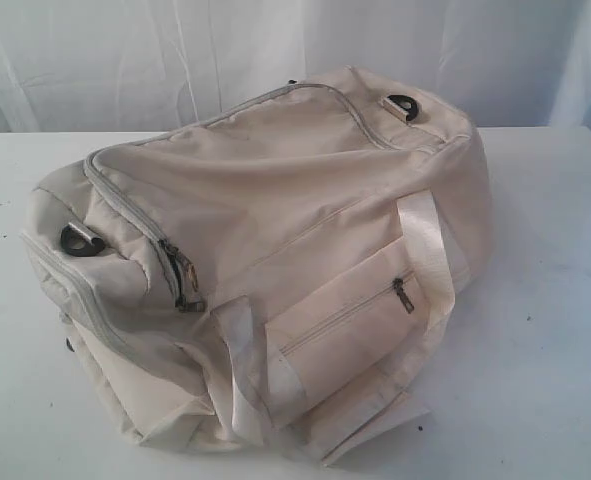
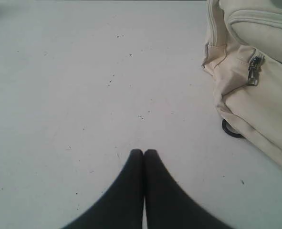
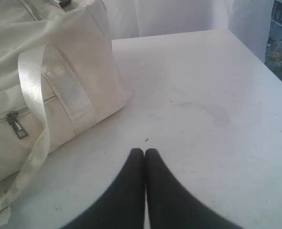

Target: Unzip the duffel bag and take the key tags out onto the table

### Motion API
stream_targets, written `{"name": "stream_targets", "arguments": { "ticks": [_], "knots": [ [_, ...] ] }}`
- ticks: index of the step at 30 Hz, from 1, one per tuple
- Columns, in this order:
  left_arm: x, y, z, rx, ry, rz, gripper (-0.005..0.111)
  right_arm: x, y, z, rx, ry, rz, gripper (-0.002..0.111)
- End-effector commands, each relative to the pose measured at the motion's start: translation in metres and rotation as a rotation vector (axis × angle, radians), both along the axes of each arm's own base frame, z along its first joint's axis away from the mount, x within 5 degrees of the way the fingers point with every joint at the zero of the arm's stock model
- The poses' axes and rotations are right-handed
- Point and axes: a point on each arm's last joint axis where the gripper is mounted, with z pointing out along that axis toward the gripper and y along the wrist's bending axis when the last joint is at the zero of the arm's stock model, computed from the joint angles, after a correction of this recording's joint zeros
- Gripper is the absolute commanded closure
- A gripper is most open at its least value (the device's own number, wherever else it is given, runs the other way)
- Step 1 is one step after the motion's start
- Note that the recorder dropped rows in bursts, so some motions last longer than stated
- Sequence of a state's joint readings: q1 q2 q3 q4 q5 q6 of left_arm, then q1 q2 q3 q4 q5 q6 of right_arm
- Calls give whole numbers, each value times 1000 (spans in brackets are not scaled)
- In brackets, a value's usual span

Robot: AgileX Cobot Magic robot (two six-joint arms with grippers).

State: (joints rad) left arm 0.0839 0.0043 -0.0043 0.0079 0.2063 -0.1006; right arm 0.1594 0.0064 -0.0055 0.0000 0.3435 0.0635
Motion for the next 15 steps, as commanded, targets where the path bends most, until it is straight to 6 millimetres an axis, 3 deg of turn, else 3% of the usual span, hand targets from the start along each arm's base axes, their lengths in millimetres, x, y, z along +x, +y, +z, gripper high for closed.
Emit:
{"name": "stream_targets", "arguments": {
  "ticks": [1,15],
  "knots": [
    [0,0,-1,-4,-3,-2,107,0,0,-1,1,-9,3,108],
    [0,0,0,-3,-17,-1,107,0,0,-1,1,-9,3,108]
  ]
}}
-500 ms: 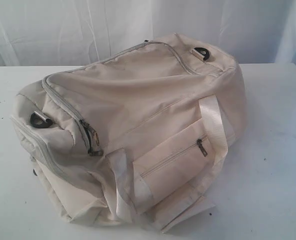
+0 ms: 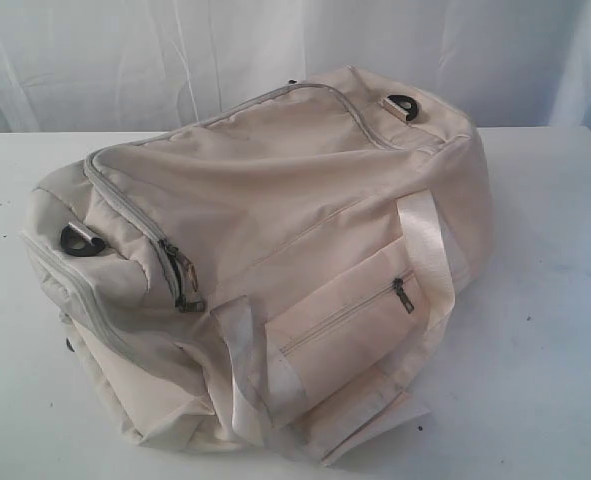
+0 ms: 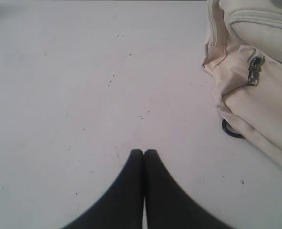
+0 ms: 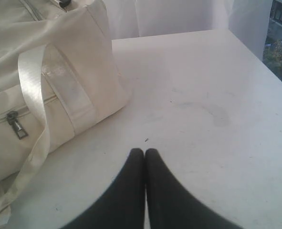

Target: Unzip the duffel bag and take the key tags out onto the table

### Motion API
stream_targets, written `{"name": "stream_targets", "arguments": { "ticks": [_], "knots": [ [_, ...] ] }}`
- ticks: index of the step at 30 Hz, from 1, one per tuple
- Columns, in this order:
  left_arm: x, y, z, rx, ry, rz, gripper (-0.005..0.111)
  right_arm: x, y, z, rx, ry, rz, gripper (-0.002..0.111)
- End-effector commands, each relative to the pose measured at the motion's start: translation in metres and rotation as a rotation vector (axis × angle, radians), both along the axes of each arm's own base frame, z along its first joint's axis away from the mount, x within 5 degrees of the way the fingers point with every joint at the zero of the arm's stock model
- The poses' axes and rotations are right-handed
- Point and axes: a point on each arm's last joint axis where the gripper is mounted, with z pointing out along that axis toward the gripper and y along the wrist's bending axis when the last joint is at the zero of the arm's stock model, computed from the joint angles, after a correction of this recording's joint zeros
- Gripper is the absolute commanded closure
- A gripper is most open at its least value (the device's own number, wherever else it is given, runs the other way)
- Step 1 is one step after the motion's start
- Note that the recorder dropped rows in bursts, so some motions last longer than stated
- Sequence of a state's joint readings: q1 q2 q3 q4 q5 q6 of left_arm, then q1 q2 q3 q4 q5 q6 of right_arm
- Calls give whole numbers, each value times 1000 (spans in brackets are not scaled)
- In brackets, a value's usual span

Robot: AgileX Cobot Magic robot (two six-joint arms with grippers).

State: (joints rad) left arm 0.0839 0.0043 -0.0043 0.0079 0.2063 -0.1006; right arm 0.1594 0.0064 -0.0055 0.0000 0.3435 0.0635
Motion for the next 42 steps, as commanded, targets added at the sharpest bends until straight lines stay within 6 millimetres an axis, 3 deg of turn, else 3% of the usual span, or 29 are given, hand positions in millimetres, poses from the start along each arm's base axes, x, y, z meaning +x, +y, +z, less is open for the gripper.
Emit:
{"name": "stream_targets", "arguments": {
  "ticks": [1,4,7,24,30,32,37,42],
  "knots": [
    [1,-1,2,-29,-40,1,107,0,0,-1,1,-9,3,108],
    [5,-1,24,-430,-299,67,107,0,0,-1,1,-9,3,108],
    [4,3,37,-493,-450,94,107,0,0,-1,1,-9,3,108],
    [3,6,43,-483,-526,102,107,0,0,-1,2,-9,2,108],
    [1,2,59,-109,-587,32,107,0,0,-1,2,-9,2,108],
    [0,2,69,-103,-607,29,107,0,0,-1,2,-9,2,108],
    [14,4,79,-185,-530,43,107,0,0,-1,2,-9,2,108],
    [36,2,96,-111,-427,3,107,0,0,-1,2,-9,2,108]
  ]
}}
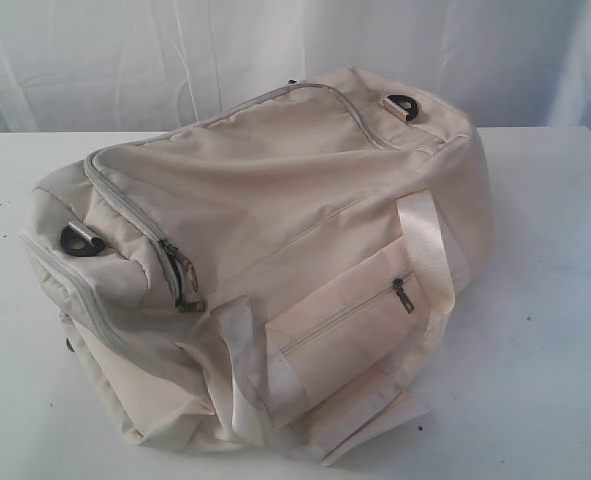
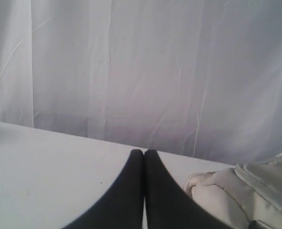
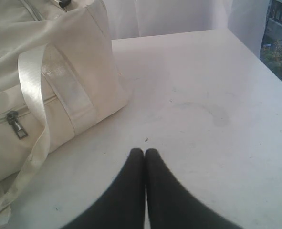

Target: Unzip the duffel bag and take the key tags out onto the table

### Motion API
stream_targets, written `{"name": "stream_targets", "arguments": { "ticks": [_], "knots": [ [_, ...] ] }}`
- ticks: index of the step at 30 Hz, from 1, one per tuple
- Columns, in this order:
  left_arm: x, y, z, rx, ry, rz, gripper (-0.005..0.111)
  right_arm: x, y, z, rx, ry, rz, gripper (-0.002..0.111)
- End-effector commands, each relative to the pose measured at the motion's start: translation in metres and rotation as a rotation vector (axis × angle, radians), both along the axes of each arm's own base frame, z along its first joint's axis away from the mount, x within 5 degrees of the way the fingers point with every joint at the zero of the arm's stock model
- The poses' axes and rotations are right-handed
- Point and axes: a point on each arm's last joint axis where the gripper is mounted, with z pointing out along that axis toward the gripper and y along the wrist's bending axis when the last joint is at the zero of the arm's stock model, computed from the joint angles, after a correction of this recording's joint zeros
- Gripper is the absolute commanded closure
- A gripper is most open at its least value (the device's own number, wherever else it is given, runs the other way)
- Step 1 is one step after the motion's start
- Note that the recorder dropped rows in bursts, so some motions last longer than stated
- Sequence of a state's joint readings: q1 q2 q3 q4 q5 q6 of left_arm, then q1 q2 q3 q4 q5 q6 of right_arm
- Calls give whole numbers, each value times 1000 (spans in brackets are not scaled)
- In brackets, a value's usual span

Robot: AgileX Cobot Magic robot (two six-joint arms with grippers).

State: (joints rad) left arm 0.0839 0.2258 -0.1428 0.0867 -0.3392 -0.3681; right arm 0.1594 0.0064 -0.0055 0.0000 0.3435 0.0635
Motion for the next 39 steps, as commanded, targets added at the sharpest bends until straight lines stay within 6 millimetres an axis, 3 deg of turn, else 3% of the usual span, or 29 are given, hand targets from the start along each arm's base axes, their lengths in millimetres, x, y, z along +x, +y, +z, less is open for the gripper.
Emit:
{"name": "stream_targets", "arguments": {
  "ticks": [1,4,8,15,19,22,25,27,29,31,33,36,39],
  "knots": [
    [20,-3,18,54,66,-44,107,0,0,-1,2,-9,2,108],
    [38,-6,24,-12,111,-103,106,0,-1,-1,-53,-17,3,108],
    [56,-20,29,-123,153,-273,91,1,-1,3,-58,-64,3,108],
    [69,-41,8,-288,359,-525,53,1,1,39,14,-453,10,108],
    [71,-49,0,-440,466,-607,46,-6,1,59,63,-684,16,108],
    [74,-50,-6,-482,520,-615,46,-15,0,75,228,-859,47,108],
    [77,-52,-9,-512,550,-636,46,-24,-1,86,552,-955,138,108],
    [80,-52,-13,-533,575,-637,46,-23,-2,85,861,-852,214,108],
    [83,-52,-17,-550,597,-635,46,-14,1,77,1024,-617,189,108],
    [86,-53,-21,-572,621,-641,46,-10,4,76,949,-477,140,108],
    [89,-53,-25,-584,647,-646,46,-10,8,83,817,-460,155,108],
    [92,-53,-30,-595,676,-639,46,-5,18,104,664,-466,243,108],
    [94,-52,-33,-607,695,-626,46,14,31,125,555,-393,324,108]
  ]
}}
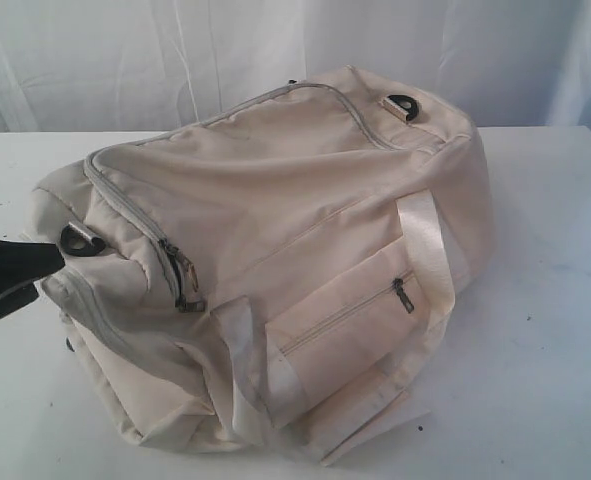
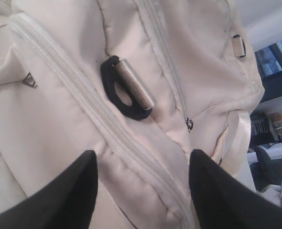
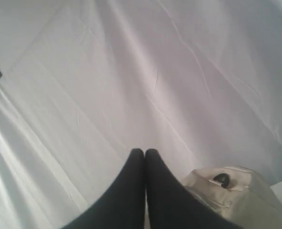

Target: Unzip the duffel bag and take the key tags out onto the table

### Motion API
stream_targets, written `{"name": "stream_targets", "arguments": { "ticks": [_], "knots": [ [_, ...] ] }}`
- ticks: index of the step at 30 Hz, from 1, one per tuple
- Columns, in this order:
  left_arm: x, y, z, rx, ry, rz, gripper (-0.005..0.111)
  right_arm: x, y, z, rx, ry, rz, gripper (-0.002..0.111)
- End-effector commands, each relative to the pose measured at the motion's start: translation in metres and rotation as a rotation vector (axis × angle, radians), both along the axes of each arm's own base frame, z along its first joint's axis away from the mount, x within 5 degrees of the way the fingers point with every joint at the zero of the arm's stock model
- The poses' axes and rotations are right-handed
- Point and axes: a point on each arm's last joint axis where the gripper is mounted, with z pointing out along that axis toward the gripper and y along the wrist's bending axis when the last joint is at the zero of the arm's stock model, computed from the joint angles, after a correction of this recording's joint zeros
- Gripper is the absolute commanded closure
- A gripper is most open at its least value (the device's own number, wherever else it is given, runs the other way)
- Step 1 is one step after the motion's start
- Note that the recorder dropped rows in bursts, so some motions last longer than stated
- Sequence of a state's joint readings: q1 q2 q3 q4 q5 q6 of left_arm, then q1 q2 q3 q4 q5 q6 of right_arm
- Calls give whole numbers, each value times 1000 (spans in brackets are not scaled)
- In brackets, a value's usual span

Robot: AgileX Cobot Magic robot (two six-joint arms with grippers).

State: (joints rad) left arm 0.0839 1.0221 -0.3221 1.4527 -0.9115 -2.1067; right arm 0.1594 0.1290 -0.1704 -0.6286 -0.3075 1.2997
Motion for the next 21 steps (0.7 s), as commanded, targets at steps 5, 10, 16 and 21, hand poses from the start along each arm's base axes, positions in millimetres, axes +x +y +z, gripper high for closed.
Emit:
{"name": "stream_targets", "arguments": {
  "ticks": [5,10,16,21],
  "knots": [
    [8,1,-8,-26,61,30,46,72,42,57,-300,127,291,108],
    [15,3,-14,-56,101,61,46,135,68,55,-351,268,525,108],
    [24,5,-25,-94,141,101,50,172,82,28,-296,390,676,108],
    [30,2,-30,-123,130,72,53,186,85,14,-192,477,698,108]
  ]
}}
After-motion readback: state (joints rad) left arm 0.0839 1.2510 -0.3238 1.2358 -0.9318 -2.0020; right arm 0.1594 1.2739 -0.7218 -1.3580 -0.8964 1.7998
